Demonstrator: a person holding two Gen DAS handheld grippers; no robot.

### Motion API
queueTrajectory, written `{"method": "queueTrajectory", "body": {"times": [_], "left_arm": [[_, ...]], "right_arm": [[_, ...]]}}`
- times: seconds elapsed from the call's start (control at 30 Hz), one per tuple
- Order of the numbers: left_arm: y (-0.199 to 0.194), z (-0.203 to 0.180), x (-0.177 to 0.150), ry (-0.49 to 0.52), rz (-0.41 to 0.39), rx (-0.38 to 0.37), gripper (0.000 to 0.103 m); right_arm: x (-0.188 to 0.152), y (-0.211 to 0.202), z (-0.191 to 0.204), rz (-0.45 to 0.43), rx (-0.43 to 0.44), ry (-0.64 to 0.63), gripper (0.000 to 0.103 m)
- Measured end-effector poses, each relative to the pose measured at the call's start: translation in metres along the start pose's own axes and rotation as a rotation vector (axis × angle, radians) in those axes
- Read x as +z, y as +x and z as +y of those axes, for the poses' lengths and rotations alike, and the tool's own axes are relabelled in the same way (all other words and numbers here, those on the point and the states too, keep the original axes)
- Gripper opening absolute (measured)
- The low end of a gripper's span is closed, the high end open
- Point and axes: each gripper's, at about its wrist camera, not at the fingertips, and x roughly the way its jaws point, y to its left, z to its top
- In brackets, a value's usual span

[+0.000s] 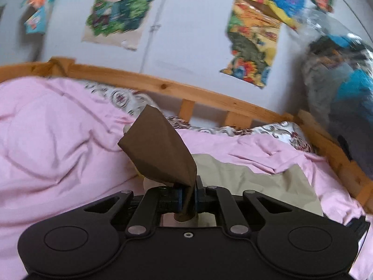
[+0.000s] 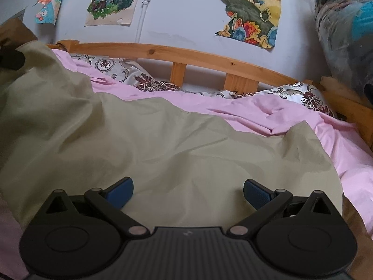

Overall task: Fold large clothes
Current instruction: 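Grasp the brown lining edge with the left gripper and lift it, then fold the lifted brown edge over the bundle and open the left gripper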

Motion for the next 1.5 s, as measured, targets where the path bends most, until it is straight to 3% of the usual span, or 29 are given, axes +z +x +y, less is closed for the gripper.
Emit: {"method": "queueTrajectory", "body": {"times": [0.1,0.2,0.4,0.6,0.77,0.87,0.9,0.93,0.97,1.03,1.1,1.27,1.4,1.5], "left_arm": [[0.003,0.004,0.000,-0.017,0.020,0.012,0.008],[0.001,0.023,-0.004,-0.109,0.045,0.046,0.008],[0.001,0.053,-0.016,-0.202,0.083,0.089,0.008],[0.002,0.063,-0.019,-0.244,0.087,0.090,0.008],[0.003,0.071,-0.023,-0.306,0.095,0.096,0.007],[0.001,0.079,-0.028,-0.366,0.094,0.099,0.007],[-0.001,0.081,-0.029,-0.379,0.091,0.096,0.006],[-0.003,0.083,-0.030,-0.384,0.089,0.092,0.006],[-0.005,0.084,-0.030,-0.384,0.087,0.087,0.006],[-0.009,0.085,-0.030,-0.386,0.084,0.077,0.006],[-0.014,0.087,-0.030,-0.400,0.086,0.070,0.006],[-0.035,0.094,-0.029,-0.392,0.077,0.064,0.006],[-0.042,0.083,-0.020,-0.296,0.042,0.032,0.006],[-0.040,0.067,-0.007,-0.209,0.015,-0.017,0.005]], "right_arm": [[0.000,-0.001,-0.001,0.001,0.002,0.009,0.103],[0.001,-0.002,-0.001,0.002,0.015,-0.004,0.103],[0.002,-0.031,-0.029,0.030,0.173,-0.149,0.103],[-0.016,-0.073,-0.068,0.144,0.165,-0.246,0.103],[-0.045,-0.083,-0.046,0.191,0.140,-0.460,0.103],[-0.048,-0.074,-0.038,0.155,0.107,-0.474,0.101],[-0.046,-0.071,-0.038,0.159,0.111,-0.461,0.091],[-0.045,-0.070,-0.038,0.171,0.135,-0.442,0.069],[-0.045,-0.070,-0.038,0.185,0.169,-0.424,0.058],[-0.049,-0.077,-0.034,0.181,0.197,-0.438,0.019],[-0.048,-0.081,-0.030,0.181,0.195,-0.452,0.007],[-0.030,-0.107,-0.046,0.187,0.231,-0.373,0.002],[-0.031,-0.119,-0.050,0.194,0.251,-0.338,0.003],[-0.027,-0.122,-0.063,0.171,0.302,-0.249,0.009]]}}
